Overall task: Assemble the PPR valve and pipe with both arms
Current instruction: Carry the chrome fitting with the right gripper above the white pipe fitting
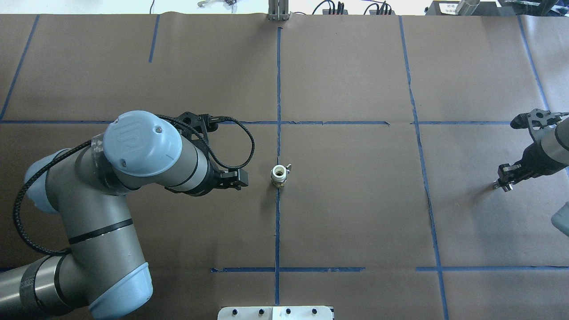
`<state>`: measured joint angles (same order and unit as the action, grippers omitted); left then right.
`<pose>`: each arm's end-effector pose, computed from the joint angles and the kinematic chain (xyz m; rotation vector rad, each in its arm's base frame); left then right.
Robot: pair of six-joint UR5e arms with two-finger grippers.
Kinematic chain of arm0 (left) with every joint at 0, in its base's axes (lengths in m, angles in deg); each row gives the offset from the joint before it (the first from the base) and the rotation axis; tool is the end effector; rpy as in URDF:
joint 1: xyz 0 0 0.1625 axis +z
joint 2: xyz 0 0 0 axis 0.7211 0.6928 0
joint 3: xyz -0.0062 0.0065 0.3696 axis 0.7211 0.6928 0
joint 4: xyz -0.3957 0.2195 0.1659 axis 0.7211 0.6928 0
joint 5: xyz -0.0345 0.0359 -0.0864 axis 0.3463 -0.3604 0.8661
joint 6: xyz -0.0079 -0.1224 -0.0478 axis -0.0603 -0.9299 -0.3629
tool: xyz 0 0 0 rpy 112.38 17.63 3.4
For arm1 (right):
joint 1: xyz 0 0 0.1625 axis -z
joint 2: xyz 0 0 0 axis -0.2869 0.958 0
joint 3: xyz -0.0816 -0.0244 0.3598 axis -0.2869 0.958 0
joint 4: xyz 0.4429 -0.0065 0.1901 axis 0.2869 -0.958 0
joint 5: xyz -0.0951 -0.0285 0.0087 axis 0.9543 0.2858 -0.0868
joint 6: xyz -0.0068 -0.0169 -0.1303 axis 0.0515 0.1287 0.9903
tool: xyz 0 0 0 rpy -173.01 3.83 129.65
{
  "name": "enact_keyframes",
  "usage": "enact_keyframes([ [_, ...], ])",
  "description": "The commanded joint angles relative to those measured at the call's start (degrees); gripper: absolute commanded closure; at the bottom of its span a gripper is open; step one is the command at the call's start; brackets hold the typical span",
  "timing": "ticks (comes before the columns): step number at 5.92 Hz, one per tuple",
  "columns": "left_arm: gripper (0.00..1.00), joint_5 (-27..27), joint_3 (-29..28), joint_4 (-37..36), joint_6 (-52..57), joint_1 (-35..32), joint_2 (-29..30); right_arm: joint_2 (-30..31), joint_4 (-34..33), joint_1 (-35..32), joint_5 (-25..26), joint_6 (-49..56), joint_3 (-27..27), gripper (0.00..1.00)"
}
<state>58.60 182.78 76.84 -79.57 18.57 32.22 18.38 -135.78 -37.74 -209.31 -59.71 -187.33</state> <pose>0.4951 -0.3700 0.0962 0.0818 0.9287 -0.1144 -0.2778 -0.4859 0.4725 0.0223 -0.7713 -0.1252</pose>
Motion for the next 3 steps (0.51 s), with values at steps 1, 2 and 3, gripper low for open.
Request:
enact_keyframes([
  [1, 0.04, 0.14, 2.42, -0.06, -0.01, -0.11, -1.37, -9.72, -5.67, 2.27, -1.02, -15.99, -5.75, 1.0],
  [2, 0.04, 0.14, 3.83, -0.06, -0.01, -0.11, -2.69, -19.81, -9.7, 9.51, -0.07, -30.38, -5.06, 1.0],
  [3, 0.04, 0.23, 4.1, 0.02, -0.01, -0.19, -3.57, -29.39, -14.53, 12.89, 2.46, -38.18, -3.31, 1.0],
])
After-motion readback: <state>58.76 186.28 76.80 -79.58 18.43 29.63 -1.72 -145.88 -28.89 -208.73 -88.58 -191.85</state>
